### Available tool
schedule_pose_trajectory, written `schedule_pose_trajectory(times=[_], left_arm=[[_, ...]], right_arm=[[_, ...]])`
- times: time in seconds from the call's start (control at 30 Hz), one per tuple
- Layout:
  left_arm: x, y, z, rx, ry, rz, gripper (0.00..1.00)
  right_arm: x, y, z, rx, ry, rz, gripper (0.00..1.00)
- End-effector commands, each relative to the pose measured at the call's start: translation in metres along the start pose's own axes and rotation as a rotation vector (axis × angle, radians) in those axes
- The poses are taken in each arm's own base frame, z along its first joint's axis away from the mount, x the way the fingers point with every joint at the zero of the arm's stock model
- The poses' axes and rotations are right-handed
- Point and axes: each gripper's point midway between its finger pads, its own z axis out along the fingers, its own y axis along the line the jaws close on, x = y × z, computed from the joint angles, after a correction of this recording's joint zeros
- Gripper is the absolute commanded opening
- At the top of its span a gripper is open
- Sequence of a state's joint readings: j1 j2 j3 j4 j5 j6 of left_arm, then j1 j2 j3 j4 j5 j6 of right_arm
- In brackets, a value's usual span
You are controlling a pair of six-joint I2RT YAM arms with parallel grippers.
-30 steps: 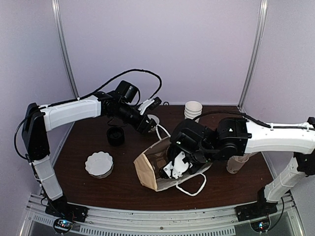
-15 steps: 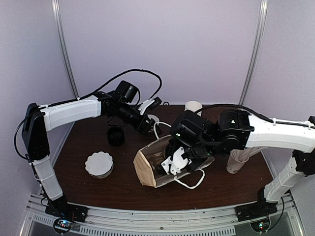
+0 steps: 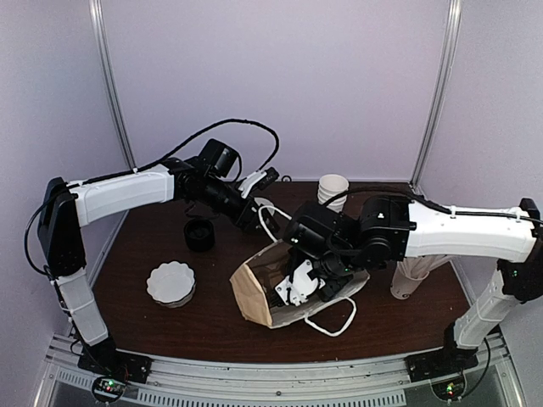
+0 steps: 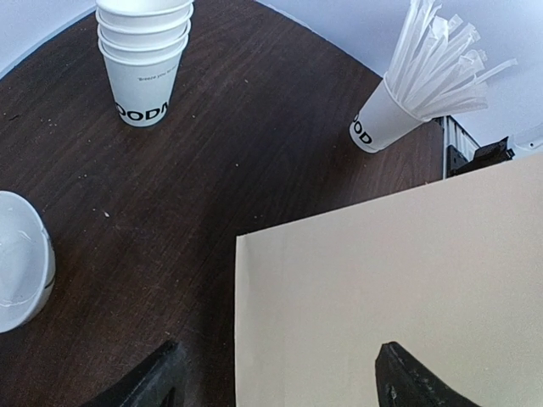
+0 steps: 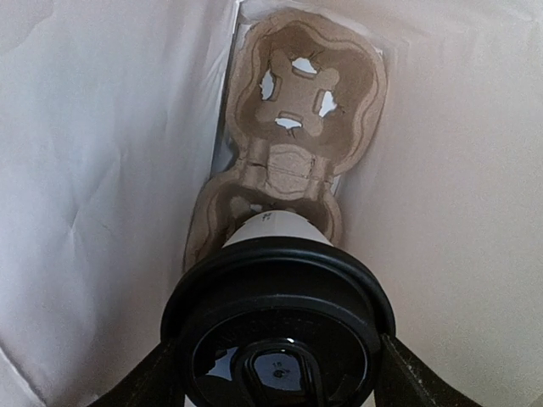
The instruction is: Pack the takeout coffee
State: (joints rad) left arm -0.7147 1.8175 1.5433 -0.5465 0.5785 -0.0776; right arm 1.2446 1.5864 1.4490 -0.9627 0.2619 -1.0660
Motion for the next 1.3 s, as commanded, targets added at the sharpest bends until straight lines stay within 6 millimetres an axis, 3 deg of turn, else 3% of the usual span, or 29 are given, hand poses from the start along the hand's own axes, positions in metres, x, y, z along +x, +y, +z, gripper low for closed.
schedule_pose_trajectory(times=[0.0, 0.47, 0.8, 1.03, 1.27], left_arm=[[-0.020, -0.009, -0.009, 0.023, -0.057, 0.035, 0.80], [-0.019, -0.009, -0.014, 0.004, -0.058, 0.040, 0.80], [-0.021, -0.009, -0.024, -0.020, -0.059, 0.053, 0.81], [-0.022, -0.007, -0.030, -0.036, -0.066, 0.055, 0.81], [-0.021, -0.006, -0.031, -0.043, -0.067, 0.055, 0.81]], right_arm=[[0.004, -0.002, 0.009, -0.003, 0.014, 0.035, 0.53], [0.018, -0.013, 0.030, -0.234, 0.013, 0.255, 0.52], [0.012, 0.010, 0.028, -0.517, 0.012, 0.350, 0.51], [0.009, 0.016, 0.020, -0.607, 0.036, 0.389, 0.50], [0.021, 0.018, 0.049, -0.584, 0.039, 0.440, 0.51]])
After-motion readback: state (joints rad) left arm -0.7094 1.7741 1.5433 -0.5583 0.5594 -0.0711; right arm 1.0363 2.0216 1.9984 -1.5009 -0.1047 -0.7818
